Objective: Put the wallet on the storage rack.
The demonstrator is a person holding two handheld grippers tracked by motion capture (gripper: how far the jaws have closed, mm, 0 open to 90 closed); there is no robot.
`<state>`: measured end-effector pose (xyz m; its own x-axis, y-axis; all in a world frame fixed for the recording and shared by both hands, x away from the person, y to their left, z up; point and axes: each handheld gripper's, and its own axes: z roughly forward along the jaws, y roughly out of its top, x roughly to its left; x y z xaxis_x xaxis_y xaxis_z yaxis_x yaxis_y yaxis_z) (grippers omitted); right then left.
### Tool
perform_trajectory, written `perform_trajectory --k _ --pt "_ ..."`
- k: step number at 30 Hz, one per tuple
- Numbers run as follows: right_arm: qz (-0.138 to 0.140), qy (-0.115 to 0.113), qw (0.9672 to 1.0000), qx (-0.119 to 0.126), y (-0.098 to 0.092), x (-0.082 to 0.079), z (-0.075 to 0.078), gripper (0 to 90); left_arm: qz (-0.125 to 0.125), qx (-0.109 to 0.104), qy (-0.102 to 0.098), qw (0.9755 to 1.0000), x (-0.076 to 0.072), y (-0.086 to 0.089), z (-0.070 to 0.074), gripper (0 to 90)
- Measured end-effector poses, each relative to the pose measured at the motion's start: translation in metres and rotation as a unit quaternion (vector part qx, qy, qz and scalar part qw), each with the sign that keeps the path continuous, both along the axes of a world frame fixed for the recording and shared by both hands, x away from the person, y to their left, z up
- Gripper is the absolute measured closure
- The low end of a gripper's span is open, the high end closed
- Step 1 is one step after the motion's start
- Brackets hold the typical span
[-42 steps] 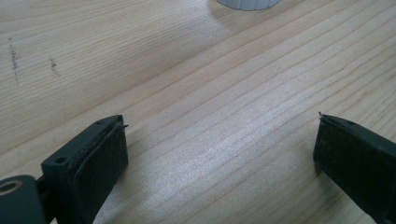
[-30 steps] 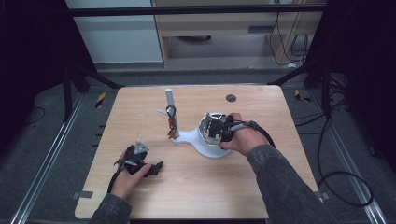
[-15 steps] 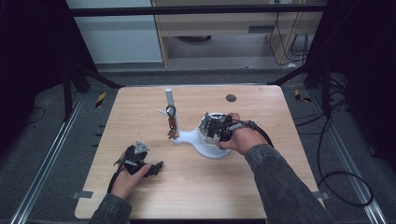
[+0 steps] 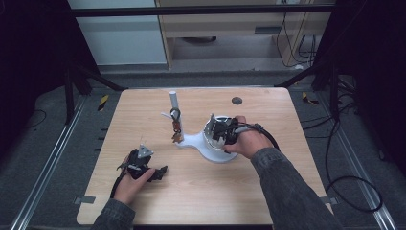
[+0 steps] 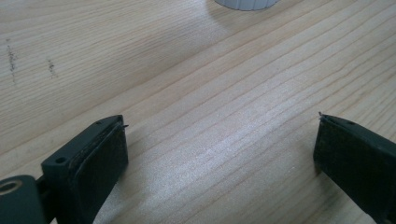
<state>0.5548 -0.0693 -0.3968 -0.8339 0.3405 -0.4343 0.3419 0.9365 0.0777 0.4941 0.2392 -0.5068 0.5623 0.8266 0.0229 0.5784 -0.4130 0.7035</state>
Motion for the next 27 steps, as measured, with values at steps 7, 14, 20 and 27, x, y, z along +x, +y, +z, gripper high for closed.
perform_trajectory --k 7,14,20,27 --pt "-0.007 0.004 1.0 0.003 0.0001 0.0006 0.0 28.5 0.0 0.0 0.0 1.0 0.0 0.0 0.0 2.4" --pt "-0.009 0.002 0.9999 0.006 -0.0009 0.0006 0.0005 27.1 0.0 0.0 0.0 1.0 0.0 0.0 0.0 2.5" --pt "-0.013 0.002 0.9998 0.012 -0.002 -0.0026 0.0027 22.9 0.0 0.0 0.0 1.0 0.0001 0.0 0.0 2.4" --pt "-0.012 -0.001 0.9998 0.016 -0.003 -0.004 0.0048 22.1 0.0 0.0 0.0 1.0 0.0001 0.0 0.0001 2.5"
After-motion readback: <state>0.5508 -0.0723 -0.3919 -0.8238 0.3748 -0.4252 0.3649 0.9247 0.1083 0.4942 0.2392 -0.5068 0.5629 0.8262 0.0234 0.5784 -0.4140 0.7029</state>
